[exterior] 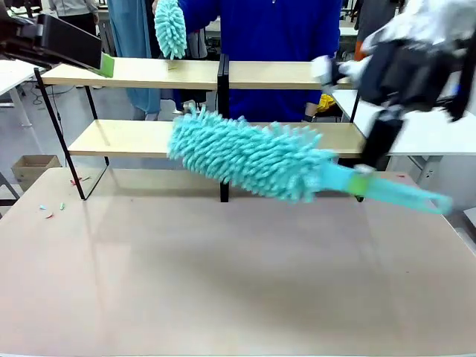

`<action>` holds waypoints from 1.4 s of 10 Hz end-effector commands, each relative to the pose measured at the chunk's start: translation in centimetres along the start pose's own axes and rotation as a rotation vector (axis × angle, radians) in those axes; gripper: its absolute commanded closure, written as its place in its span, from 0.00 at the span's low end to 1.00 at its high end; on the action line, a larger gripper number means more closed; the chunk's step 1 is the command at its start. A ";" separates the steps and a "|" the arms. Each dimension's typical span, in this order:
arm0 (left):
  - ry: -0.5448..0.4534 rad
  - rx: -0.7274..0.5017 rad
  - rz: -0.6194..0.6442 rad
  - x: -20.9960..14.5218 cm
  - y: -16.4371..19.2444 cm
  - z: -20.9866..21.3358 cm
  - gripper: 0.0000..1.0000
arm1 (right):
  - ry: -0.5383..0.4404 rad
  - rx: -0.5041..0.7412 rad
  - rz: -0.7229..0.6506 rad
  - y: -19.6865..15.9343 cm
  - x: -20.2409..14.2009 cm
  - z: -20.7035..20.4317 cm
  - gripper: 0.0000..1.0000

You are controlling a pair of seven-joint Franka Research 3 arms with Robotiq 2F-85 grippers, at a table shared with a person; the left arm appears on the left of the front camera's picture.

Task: Clean the shelves.
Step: Clean another randomly selected level of the Shelf with the Duster.

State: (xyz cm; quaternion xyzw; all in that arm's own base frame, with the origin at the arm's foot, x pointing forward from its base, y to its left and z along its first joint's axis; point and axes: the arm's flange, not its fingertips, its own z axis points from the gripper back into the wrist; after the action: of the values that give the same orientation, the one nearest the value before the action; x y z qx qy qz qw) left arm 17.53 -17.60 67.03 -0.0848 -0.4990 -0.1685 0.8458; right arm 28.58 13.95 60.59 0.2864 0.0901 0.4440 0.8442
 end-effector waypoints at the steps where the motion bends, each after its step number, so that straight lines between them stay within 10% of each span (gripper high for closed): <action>1: 0.002 0.002 -0.011 -0.1 0.2 0.0 0.00 | 0.017 0.068 -0.022 0.2 -9.7 4.1 0.88; 7: 0.002 0.002 -0.011 -0.1 0.2 0.0 0.00 | -0.686 -0.237 0.043 3.9 -26.4 13.5 0.88; 14: 0.002 0.002 -0.011 -0.1 0.2 0.0 0.00 | -0.775 -0.274 0.010 4.4 -28.8 15.8 0.88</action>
State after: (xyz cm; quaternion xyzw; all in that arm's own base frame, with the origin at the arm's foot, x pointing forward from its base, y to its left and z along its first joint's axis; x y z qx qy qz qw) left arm 17.57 -17.60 67.02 -0.0849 -0.4986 -0.1683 0.8461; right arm 15.26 -13.25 72.88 0.3152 -0.2935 0.3137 0.8462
